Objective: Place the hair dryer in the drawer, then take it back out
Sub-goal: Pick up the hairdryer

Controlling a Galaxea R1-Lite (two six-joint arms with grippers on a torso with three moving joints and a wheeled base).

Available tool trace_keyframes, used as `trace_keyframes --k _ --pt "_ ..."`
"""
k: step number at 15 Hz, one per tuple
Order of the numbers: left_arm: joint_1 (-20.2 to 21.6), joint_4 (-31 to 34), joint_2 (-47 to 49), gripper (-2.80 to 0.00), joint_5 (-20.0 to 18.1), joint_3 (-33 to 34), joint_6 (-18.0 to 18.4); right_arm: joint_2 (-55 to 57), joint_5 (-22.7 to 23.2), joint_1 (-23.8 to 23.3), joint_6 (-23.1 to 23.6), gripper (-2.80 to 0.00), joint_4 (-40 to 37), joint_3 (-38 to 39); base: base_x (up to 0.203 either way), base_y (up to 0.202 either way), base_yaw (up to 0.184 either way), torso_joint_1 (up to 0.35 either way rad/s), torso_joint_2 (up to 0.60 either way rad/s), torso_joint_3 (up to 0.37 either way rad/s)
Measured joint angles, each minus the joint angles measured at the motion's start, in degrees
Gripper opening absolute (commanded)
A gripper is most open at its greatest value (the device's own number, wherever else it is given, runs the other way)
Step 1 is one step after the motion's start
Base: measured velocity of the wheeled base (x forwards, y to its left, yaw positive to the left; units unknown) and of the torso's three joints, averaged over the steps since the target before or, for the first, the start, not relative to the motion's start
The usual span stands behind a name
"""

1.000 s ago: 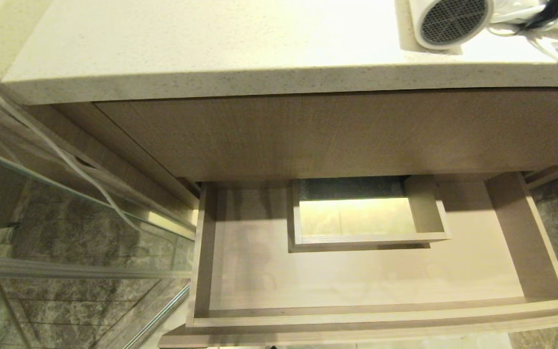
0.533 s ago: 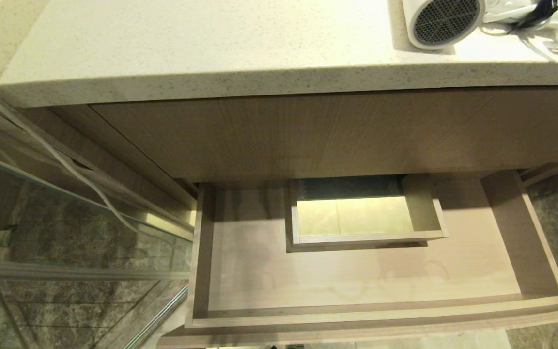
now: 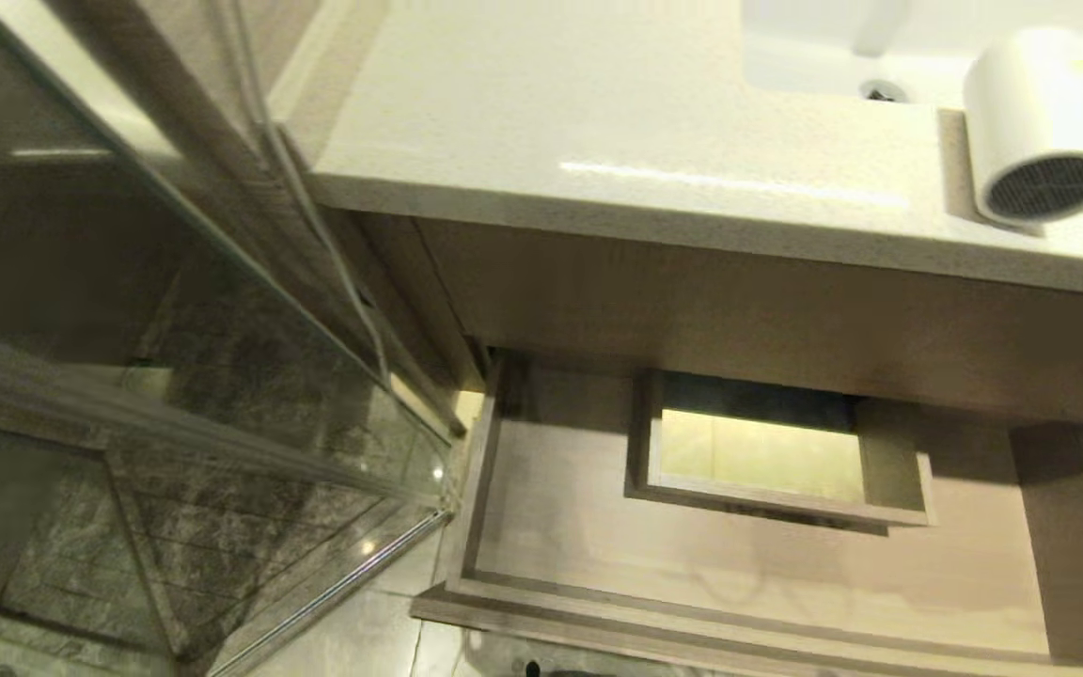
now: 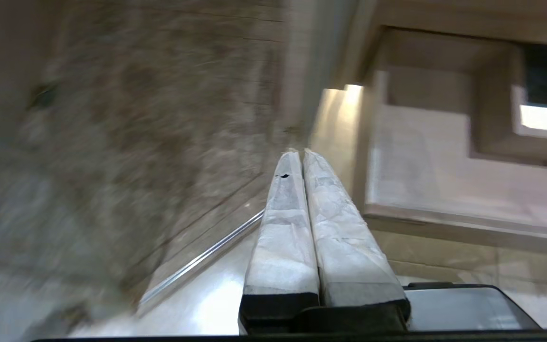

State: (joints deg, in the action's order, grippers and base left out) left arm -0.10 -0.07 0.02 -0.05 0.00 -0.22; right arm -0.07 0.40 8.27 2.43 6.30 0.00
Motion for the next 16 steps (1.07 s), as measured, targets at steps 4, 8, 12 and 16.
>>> trace_keyframes --k 4,8,12,16 --pt "0.0 0.0 0.0 -2.8 0.0 0.0 0.0 0.0 0.0 0.0 0.0 -2.8 0.0 0.0 0.002 -0.004 0.123 0.071 -0.15 -0.093" --pt "0.1 0.0 0.0 -2.8 0.0 0.0 0.0 0.0 0.0 0.0 0.0 -2.8 -0.1 0.0 0.0 0.0 0.0 0.003 -0.01 -0.005" --pt "0.0 0.1 0.0 -2.8 0.0 0.0 0.0 0.0 -0.1 0.0 -0.2 -2.8 0.0 0.0 0.0 0.0 -0.048 0.134 -0.31 -0.171" --pt "-0.1 0.0 0.0 -2.8 0.0 0.0 0.0 0.0 -0.1 0.0 -0.2 -2.8 0.0 0.0 0.002 0.008 -0.175 0.178 -0.41 -0.218"
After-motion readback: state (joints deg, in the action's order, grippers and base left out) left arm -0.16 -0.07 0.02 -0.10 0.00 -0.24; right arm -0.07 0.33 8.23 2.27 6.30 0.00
